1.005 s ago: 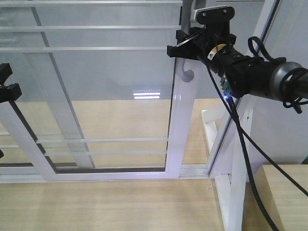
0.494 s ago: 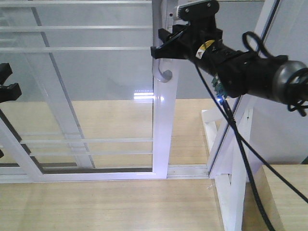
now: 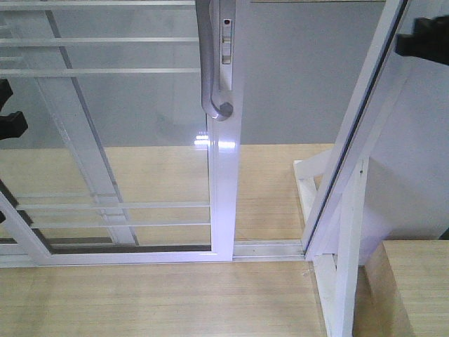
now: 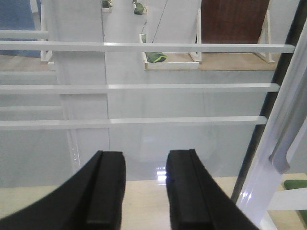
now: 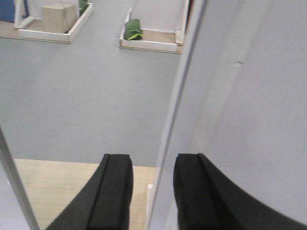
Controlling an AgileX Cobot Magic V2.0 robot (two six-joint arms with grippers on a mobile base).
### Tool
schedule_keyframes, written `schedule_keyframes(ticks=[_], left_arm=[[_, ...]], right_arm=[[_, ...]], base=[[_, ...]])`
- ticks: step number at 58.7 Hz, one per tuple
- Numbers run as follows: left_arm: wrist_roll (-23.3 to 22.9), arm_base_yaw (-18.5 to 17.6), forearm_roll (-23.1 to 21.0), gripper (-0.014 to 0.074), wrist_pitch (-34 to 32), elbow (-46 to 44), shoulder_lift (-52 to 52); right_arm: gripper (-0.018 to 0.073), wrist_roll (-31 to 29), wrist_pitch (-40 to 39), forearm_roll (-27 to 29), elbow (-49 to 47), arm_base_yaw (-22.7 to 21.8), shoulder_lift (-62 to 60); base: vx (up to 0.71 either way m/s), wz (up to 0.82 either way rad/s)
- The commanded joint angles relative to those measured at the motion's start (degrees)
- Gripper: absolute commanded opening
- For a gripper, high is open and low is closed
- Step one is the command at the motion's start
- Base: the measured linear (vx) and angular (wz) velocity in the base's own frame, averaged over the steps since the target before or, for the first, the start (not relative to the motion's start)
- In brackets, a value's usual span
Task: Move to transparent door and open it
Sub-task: 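Release the handle with the right gripper and grasp it with the left gripper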
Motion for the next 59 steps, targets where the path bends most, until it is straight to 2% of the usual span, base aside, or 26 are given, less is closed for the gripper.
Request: schedule_keyframes(ticks=[1,6,14,17,22,28,35,42,50,59], left_arm=[[0.0,-0.2,0.3,0.036,-4.3,-1.7,-0.9],[0.1,-1.3,2.9,0.036,-2.7,-1.7,-0.8],[0.0,-5.8,10.3,0.0362,-3.7,-1.7,0.9],[-0.2,-8.2,12.2,0.0365,-7.2,-1.7,2.8],[-0.9,-10.6,11.9,0.0377,-14.5,-1.7,6.0],[-6.7,-13.1,11.7,0.0412,-27.4,-2.3,12.7],[-11.4,-15.1,12.3,0.0461,-33.7,-6.7,20.6],[-13.2,-16.9,12.5,0.0485,-33.9,-13.4,28.2],[-13.9,-18.1,16.8,0.0485,-33.4,-22.1,35.2],[-17.8,-18.4,17.0,0.0485,-28.6,-32.5,42.4]], right_arm=[[0.0302,-2.1,-2.5,-0.1,4.7,-3.0,-9.2],[0.0302,-5.3,-1.4,-0.2,10.2,-4.0,-15.9],[0.0302,-8.0,-1.3,-0.1,15.9,-4.1,-23.7],[0.0302,-8.0,-1.2,0.2,17.2,-4.1,-26.0],[0.0302,-8.0,-0.8,0.3,17.8,-4.1,-27.4],[0.0302,-8.0,-0.8,0.3,17.8,-4.1,-27.5],[0.0302,-8.0,-0.3,0.5,17.8,-4.1,-27.5],[0.0302,-8.0,0.1,0.5,17.8,-3.9,-27.5],[0.0302,-7.9,0.4,0.5,17.8,-3.9,-27.5],[0.0302,-7.8,0.5,0.5,17.8,-3.9,-27.5]], base=[[0.0,0.0],[0.0,0.0],[0.0,0.0],[0.0,0.0],[0.0,0.0],[0.0,0.0],[0.0,0.0],[0.0,0.0],[0.0,0.0],[0.0,0.0]])
